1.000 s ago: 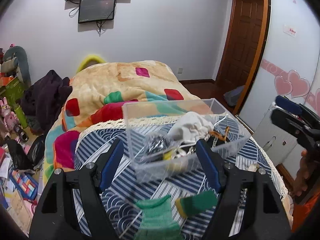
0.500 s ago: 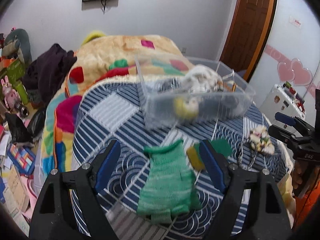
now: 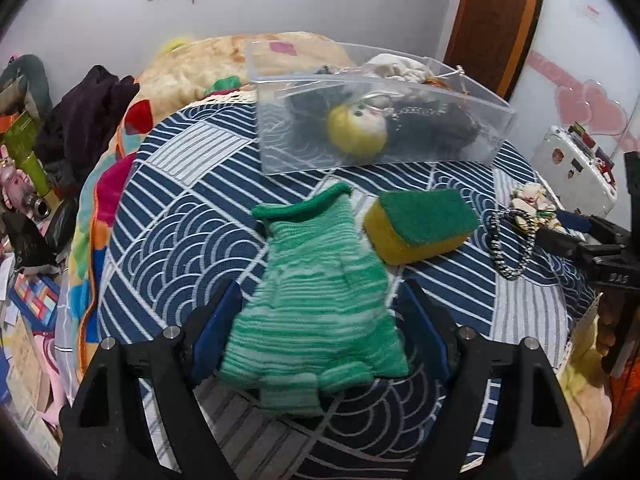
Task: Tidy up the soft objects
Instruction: 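Grasp the green knitted glove with the left tool while the right tool grasps the floral scrunchie, then drop the glove into the box with the left tool while the right tool releases the scrunchie inside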
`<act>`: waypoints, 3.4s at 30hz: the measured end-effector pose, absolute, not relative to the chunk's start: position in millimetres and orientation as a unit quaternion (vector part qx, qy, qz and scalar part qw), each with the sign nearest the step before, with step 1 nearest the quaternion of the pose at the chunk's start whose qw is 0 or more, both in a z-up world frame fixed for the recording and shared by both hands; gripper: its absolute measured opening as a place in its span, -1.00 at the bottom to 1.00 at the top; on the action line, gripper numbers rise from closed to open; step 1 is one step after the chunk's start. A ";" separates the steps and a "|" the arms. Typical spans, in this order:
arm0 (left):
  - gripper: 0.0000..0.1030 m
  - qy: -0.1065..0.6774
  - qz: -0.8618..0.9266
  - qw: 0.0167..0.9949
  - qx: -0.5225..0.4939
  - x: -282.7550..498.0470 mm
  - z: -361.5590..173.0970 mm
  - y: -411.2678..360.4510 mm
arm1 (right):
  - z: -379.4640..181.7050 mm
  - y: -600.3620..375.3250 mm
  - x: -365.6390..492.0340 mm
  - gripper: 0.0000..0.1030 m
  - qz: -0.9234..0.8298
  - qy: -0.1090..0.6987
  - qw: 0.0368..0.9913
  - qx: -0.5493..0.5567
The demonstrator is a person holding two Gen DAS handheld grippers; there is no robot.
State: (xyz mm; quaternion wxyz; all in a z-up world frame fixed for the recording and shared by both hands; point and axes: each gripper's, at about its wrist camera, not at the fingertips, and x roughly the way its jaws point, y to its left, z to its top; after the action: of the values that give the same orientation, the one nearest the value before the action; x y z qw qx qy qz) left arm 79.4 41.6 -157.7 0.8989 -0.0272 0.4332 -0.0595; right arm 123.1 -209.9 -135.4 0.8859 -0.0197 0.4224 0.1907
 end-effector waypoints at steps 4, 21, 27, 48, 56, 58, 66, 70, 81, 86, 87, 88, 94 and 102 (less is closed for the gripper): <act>0.34 0.425 -0.041 0.904 -0.003 77.3 -158.6 36.7 | -142.2 -207.4 119.7 0.51 0.186 0.425 0.885 -0.030; -0.37 0.385 -0.011 0.922 -0.036 67.5 -134.4 63.8 | -123.5 -216.8 114.0 -0.58 0.197 0.388 0.901 0.005; -0.37 0.356 -0.012 0.933 -0.046 69.0 -110.2 67.9 | -97.8 -215.2 108.3 -0.58 0.203 0.351 0.914 0.013; -0.37 0.299 -0.060 0.951 -0.048 152.5 -48.8 48.3 | -44.7 -160.0 156.9 -0.57 0.238 0.255 0.937 -0.004; -0.37 0.309 -0.064 0.948 -0.047 194.2 -50.5 37.7 | -60.4 -149.8 190.4 -0.57 0.211 0.281 0.936 -0.020; -0.37 0.317 -0.064 0.945 -0.043 203.5 -55.5 32.4 | -63.8 -150.8 195.9 -0.57 0.210 0.291 0.933 -0.017; -0.37 0.363 -0.085 0.927 -0.045 231.5 -85.3 13.4 | -78.9 -147.1 210.8 -0.57 0.206 0.333 0.920 -0.017; -0.37 0.383 -0.087 0.919 -0.045 240.5 -102.2 6.1 | -83.4 -142.6 211.2 -0.57 0.211 0.347 0.913 -0.026; -0.19 0.385 -0.074 0.919 -0.027 239.7 -108.5 2.1 | -85.7 -137.6 215.6 -0.51 0.210 0.356 0.909 -0.054; -0.09 0.366 -0.078 0.927 -0.023 226.7 -97.5 1.4 | -80.4 -139.7 210.6 0.02 0.227 0.356 0.905 -0.041; -0.08 0.360 -0.076 0.930 -0.021 223.5 -93.9 1.6 | -77.7 -141.5 207.1 0.22 0.233 0.352 0.906 -0.033; -0.08 0.354 -0.074 0.932 -0.019 222.1 -90.9 1.8 | -73.9 -142.8 203.5 0.28 0.234 0.344 0.909 -0.029; 0.09 0.298 -0.055 0.953 0.000 191.1 -62.1 7.0 | -51.6 -143.7 182.0 0.58 0.225 0.299 0.926 -0.047; 0.50 0.283 -0.057 0.957 -0.014 153.3 -48.3 21.6 | -29.9 -146.0 153.6 0.69 0.241 0.254 0.935 -0.052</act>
State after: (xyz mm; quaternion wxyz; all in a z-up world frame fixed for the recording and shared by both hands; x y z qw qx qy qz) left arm 153.3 21.6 -48.3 0.9574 -0.0136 0.2825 -0.0573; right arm 153.6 -146.0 -29.9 0.9352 -0.0516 0.2542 0.2412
